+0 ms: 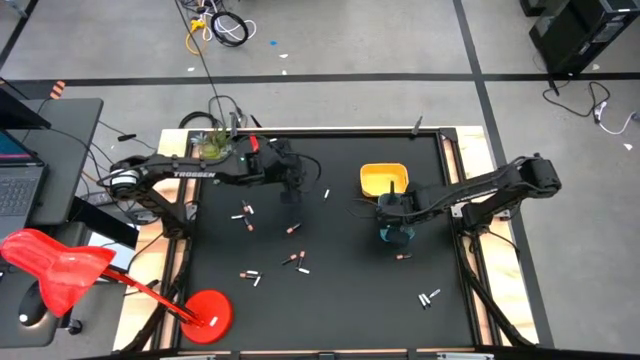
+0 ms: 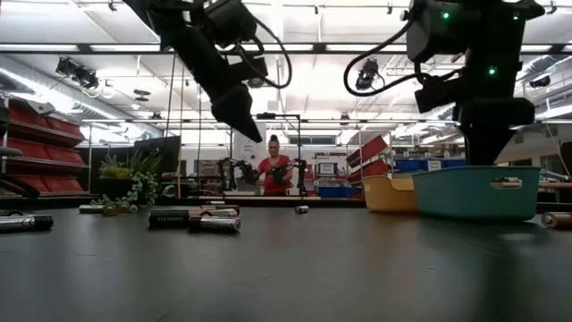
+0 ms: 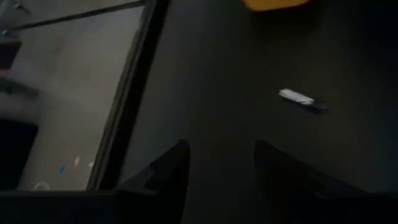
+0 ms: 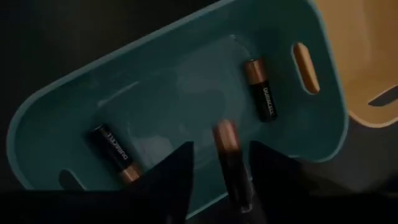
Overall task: Sort batteries
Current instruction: Put the gold black battery into the blue bin, then put the silver black battery into the yellow bin
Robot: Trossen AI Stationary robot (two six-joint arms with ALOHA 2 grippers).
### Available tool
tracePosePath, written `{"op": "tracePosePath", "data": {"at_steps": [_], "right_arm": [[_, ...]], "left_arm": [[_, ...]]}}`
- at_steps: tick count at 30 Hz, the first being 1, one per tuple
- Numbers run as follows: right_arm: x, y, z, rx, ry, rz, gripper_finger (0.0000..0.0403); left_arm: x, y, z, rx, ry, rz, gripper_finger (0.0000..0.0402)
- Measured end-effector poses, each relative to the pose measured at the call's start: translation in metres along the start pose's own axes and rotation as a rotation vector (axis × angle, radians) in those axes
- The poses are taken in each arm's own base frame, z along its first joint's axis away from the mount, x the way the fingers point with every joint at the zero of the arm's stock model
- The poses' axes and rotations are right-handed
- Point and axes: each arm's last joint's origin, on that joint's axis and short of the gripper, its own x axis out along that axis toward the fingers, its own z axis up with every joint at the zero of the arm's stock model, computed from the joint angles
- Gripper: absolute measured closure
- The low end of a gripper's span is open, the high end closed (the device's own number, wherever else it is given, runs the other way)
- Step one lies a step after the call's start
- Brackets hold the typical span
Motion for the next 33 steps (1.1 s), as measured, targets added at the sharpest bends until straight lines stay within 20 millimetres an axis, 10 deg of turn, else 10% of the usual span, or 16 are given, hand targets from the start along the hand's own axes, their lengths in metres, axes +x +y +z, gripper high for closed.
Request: {"op": "tracePosePath", "data": {"at_steps": [19, 33], "right_arm": [[-0.044, 0.027, 0.055, -0.184, -0.923, 0.106, 0.0233], [-0.030, 0.016, 0.066, -0.238, -0.992, 0.142, 0.0241]], "left_arm": [[0.040, 0.097, -0.056, -0.441, 0.169, 0.105, 0.0220], [0.099, 0.138, -0.083, -0.519, 0.486, 0.026, 0.0220]]}}
